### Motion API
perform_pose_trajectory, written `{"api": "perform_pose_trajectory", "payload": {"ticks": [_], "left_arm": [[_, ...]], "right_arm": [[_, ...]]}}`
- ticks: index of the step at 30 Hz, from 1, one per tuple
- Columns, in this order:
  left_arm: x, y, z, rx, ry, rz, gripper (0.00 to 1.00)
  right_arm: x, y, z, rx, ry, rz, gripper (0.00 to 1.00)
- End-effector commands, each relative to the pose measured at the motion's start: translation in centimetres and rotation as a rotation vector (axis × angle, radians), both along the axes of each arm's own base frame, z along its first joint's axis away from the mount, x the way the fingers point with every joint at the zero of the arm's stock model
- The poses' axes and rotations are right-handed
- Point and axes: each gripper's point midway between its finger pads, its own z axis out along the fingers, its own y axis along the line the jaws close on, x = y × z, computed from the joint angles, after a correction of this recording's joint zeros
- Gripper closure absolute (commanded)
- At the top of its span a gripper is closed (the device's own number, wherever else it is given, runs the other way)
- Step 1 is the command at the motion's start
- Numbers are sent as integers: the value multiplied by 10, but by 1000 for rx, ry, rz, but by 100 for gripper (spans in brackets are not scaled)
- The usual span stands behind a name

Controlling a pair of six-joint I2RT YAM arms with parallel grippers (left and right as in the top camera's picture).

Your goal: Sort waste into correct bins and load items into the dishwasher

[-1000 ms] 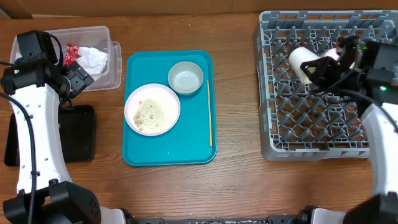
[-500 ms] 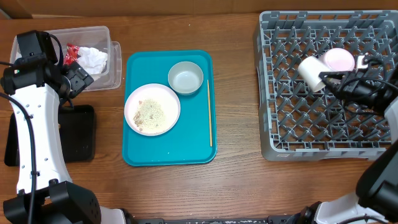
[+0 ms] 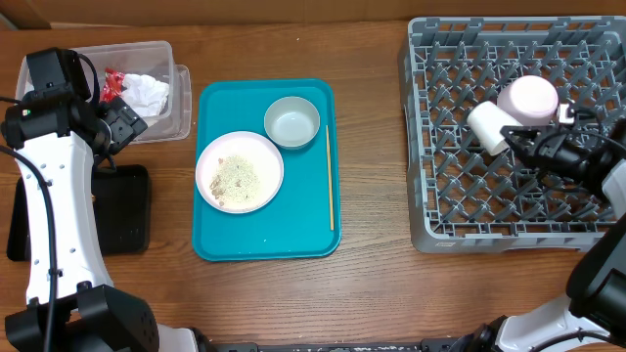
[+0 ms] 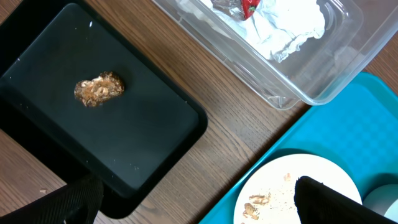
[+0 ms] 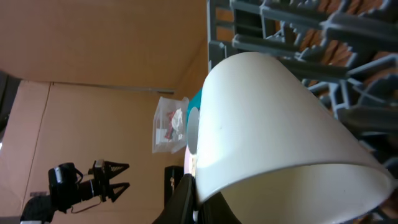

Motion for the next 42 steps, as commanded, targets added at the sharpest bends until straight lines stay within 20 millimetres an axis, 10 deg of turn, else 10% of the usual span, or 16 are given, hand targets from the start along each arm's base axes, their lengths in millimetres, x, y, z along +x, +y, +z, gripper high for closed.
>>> {"api": "perform_pose_trajectory", "payload": {"ticks": [1,30,42], "left_arm": [[0,1,-4,2,11,11,0],[0,1,-4,2,11,11,0],[0,1,-4,2,11,11,0]], "right_arm": [[-5,-1,-10,16,9,-7,96],[-43,-41,-70,-125,423,-184,96],[-76,-66,-64,-216,540,-282,96]]}}
